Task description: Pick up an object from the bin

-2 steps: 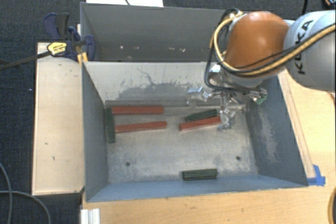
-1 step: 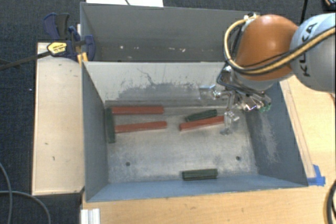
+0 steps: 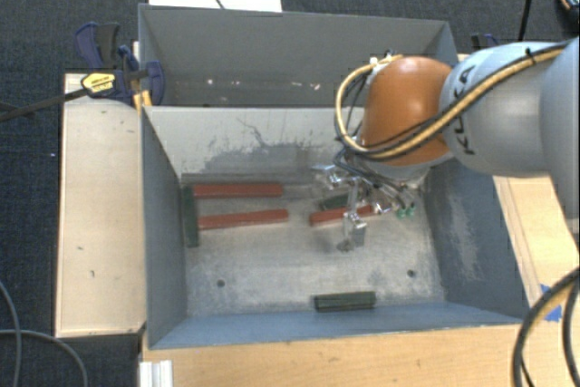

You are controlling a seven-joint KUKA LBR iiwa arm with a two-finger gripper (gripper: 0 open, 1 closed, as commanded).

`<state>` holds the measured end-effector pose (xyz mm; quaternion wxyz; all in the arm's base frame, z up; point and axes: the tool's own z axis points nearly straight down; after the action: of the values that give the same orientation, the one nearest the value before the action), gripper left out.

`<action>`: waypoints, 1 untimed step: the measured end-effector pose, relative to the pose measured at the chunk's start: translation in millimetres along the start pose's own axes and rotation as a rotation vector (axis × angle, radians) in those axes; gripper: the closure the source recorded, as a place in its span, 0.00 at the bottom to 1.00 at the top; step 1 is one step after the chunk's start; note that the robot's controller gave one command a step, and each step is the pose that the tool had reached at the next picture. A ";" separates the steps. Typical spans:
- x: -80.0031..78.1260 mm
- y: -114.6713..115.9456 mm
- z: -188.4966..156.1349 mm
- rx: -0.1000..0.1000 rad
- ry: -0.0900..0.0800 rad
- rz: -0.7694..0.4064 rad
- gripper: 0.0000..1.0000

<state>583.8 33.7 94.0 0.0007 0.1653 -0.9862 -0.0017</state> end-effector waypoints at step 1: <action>8.2 -49.7 23.9 0.004 0.001 -0.079 0.00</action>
Offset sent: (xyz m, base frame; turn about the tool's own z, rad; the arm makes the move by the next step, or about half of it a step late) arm 0.0080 -0.0471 -0.0240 -0.0828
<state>592.2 -15.9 69.9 0.0006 0.2043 -0.9789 0.0004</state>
